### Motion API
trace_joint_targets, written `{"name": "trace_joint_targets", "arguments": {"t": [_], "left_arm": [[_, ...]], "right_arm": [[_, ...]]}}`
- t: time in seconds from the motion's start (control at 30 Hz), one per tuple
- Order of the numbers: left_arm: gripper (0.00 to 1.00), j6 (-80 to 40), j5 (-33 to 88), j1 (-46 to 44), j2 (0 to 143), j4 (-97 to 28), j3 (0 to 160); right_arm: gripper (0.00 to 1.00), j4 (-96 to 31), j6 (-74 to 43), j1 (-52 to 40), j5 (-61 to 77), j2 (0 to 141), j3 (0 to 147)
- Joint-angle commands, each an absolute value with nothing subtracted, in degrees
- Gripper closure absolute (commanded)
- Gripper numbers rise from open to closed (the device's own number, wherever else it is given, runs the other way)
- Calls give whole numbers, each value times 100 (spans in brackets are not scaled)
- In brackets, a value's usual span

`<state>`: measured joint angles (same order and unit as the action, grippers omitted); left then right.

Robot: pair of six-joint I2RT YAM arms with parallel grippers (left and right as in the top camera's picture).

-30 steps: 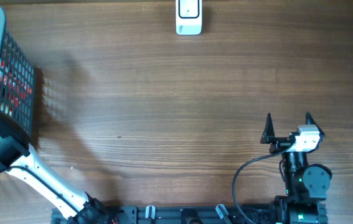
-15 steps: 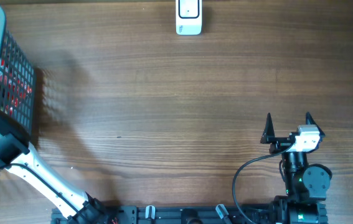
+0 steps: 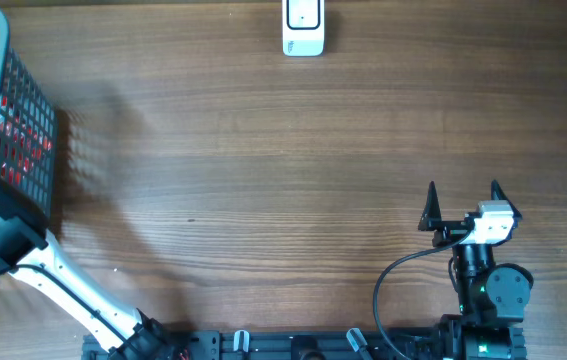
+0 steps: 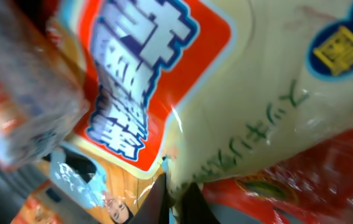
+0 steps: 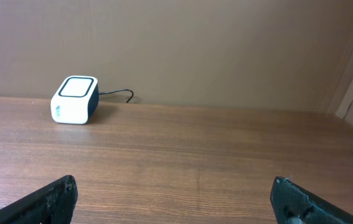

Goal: Scan the item barcode
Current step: 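Grasp the large cream snack bag in the basket with the left gripper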

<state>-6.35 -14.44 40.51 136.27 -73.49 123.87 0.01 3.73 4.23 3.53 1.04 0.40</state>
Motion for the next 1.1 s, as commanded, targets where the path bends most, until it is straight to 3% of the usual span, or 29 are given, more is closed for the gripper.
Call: {"name": "trace_joint_targets", "arguments": {"t": [0.0, 0.07, 0.17, 0.5, 0.67, 0.87, 1.07], "left_arm": [[73, -666, -1372, 4069, 13032, -7323, 12501], [20, -666, -1304, 4077, 13047, -7310, 12468], [0, -663, -1221, 4077, 13148, -7192, 12328], [0, -617, -1315, 4128, 13515, -6761, 11771], [0, -646, -2482, 4189, 13515, -6705, 11710], [1, -657, -2290, 4333, 13548, -6506, 11701], [14, -445, -2126, 4377, 13607, -6204, 11614]], "right_arm": [[0, 10, 287, 451, 298, 43, 30], [0, 10, 287, 451, 298, 43, 30], [0, 10, 285, 451, 298, 43, 30], [0, 10, 287, 451, 298, 43, 30], [2, 10, 287, 451, 298, 43, 30], [0, 10, 287, 451, 298, 43, 30], [0, 10, 285, 451, 298, 43, 30]]}}
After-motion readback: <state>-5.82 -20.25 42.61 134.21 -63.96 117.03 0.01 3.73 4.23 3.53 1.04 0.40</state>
